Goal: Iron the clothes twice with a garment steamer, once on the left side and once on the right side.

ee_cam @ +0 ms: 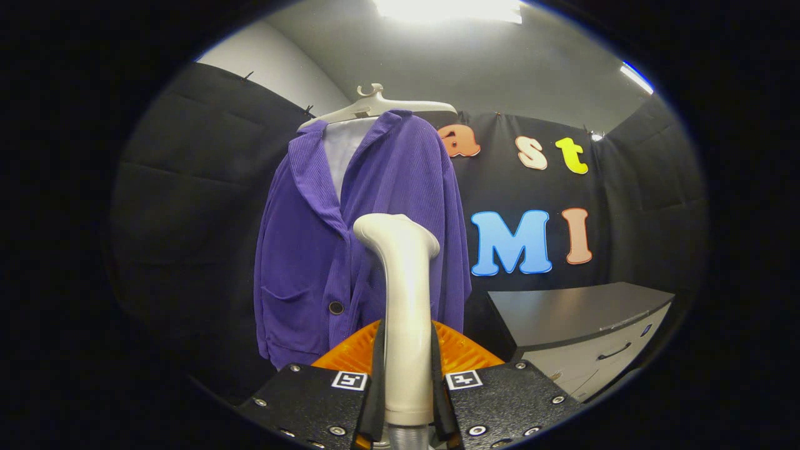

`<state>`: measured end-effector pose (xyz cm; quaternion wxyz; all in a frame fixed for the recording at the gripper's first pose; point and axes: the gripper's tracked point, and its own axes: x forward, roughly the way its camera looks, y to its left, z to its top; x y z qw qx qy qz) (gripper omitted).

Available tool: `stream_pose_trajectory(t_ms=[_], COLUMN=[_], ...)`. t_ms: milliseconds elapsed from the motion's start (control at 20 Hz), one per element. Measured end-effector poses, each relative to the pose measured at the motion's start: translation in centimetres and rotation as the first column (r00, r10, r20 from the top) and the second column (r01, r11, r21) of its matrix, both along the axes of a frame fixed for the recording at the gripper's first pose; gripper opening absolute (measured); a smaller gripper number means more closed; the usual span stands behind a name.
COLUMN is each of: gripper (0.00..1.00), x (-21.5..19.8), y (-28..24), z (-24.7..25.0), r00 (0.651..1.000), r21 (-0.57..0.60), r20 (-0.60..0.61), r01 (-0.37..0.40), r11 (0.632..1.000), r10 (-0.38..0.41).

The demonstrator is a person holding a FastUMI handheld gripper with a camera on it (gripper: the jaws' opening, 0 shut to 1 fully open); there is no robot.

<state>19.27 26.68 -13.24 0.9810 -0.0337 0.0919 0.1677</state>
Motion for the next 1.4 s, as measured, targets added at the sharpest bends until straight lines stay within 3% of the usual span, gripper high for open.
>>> stream_pose_trajectory(t_ms=[1400], gripper=[0.31], x=[-5.7], y=[-4.0], z=[-15.9], r00=[0.975], r21=[-0.094], r20=[-0.219], r01=[0.026], r11=[0.995], r10=[-0.046])
